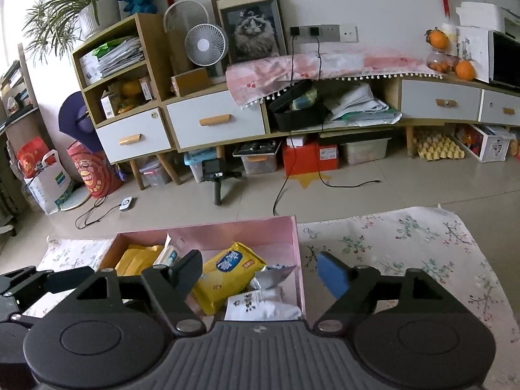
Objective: Organize snacks
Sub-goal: 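Carry both packets over the box, lower them in and open both tools, then withdraw both open tools toward the yellow bag and red chip bag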
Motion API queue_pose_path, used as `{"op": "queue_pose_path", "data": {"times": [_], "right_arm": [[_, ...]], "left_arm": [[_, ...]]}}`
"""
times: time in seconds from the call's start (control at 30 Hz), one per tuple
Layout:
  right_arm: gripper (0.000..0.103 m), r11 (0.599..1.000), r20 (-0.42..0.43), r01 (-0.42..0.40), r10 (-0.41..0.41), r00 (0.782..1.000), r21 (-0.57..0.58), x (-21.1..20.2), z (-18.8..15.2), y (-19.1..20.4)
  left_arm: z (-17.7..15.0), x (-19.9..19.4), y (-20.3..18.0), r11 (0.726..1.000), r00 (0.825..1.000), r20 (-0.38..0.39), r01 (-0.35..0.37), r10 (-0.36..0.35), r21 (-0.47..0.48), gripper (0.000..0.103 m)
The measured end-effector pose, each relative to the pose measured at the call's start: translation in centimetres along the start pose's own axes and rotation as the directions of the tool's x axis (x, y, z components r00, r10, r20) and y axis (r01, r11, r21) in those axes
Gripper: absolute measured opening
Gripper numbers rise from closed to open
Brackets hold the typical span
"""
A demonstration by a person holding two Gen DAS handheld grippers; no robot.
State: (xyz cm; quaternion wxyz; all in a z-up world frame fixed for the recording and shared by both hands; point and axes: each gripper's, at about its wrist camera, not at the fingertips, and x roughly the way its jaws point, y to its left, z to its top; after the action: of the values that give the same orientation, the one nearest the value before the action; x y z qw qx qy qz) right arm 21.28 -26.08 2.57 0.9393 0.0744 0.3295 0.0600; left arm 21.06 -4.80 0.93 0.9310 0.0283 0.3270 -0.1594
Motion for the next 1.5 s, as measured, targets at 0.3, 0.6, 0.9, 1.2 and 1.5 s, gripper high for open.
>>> {"op": "queue_pose_path", "data": {"times": [0.3, 0.6, 0.9, 1.2, 1.5], "right_arm": [[0.067, 0.999, -0.005, -0.004, 0.004, 1.0, -0.032, -3.3, -1.0, 0.8], [0.07, 0.997, -0.035, 0.004, -0.006, 0.999, -0.078, -6.2, -2.8, 1.5], [0.074, 0.995, -0.068, 0.001, -0.007, 0.998, -0.097, -8.3, -5.1, 2.1], [0.077, 0.985, -0.108, -0.021, 0.002, 0.994, -0.17, -8.4, -7.9, 2.3], [0.077, 0.977, -0.151, -0.031, -0.001, 0.988, -0.211, -7.2, -8.9, 2.2]], "left_arm": [[-2.3, -3.8, 1.5, 0.999, 0.999, -0.03, -0.017, 0.016, -0.04, 0.089], [-4.6, -7.2, 0.6, 0.999, 0.997, -0.063, -0.041, 0.041, 0.002, 0.089], [-7.2, -9.3, 0.3, 0.999, 0.996, -0.069, -0.046, 0.047, 0.01, 0.094], [-9.6, -8.4, -0.2, 0.991, 0.992, -0.123, 0.011, 0.006, 0.134, 0.094], [-10.1, -5.9, -1.1, 0.954, 0.988, -0.13, 0.112, -0.078, 0.278, 0.091]]}}
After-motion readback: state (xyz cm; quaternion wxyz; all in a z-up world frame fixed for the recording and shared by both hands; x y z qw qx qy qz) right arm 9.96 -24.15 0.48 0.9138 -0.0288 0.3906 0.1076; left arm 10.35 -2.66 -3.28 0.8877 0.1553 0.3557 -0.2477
